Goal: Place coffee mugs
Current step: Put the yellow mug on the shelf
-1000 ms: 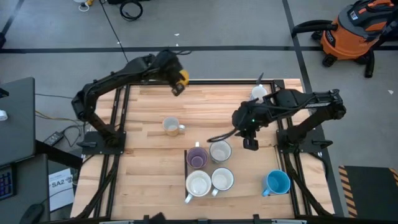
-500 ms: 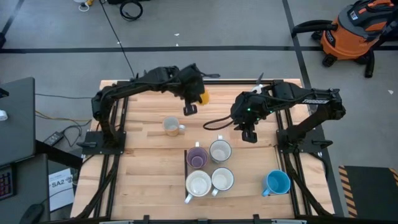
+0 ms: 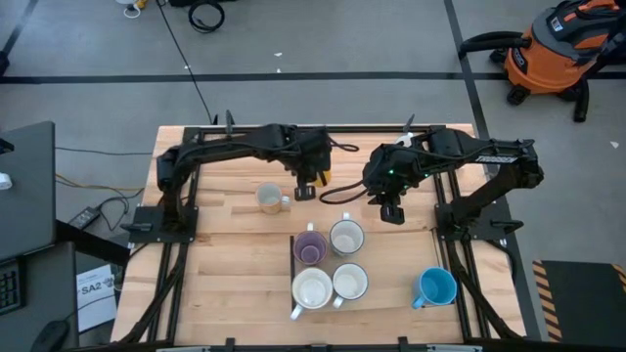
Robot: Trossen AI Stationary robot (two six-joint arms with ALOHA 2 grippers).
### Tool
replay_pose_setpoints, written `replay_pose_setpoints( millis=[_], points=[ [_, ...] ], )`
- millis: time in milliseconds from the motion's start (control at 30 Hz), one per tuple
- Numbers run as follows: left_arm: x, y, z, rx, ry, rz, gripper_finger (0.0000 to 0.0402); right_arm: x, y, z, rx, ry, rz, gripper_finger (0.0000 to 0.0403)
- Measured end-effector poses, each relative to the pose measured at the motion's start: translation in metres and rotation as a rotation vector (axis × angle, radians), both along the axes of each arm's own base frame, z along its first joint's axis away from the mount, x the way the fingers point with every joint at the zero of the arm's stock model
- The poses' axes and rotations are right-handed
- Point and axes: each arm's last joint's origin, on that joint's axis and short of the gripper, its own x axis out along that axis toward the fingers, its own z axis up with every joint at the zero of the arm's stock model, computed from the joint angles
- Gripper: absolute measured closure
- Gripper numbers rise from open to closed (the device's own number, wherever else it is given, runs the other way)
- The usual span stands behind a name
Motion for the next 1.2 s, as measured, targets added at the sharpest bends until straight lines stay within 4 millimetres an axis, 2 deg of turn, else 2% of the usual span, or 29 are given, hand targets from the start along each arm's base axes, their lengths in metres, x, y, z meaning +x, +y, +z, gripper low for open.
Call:
replay_pose_setpoints(
  millis=[167, 300, 567, 833, 1033, 1200],
  points=[
    [0.004, -0.005, -0.003, -0.02, -0.007, 0.028, 0.0377, -0.002, 0.002, 0.0, 0.001, 0.012, 0.006, 0.0289],
    [0.009, -0.007, -0.009, -0.029, -0.008, 0.043, 0.0377, -0.012, 0.007, 0.003, 0.011, 0.032, 0.005, 0.0289],
    [0.026, -0.007, -0.037, -0.049, 0.036, 0.054, 0.0376, -0.054, 0.011, 0.026, 0.037, -0.051, -0.046, 0.0289],
    [0.042, -0.009, -0.072, -0.066, 0.098, 0.053, 0.0376, -0.092, 0.006, 0.045, -0.027, -0.192, -0.091, 0.0289],
    [0.049, -0.01, -0.091, -0.071, 0.132, 0.049, 0.0376, -0.102, 0.004, 0.051, -0.024, -0.243, -0.098, 0.0289],
    [0.054, -0.012, -0.098, -0.066, 0.128, 0.033, 0.0364, -0.102, 0.004, 0.051, -0.024, -0.244, -0.099, 0.0289]
  ],
)
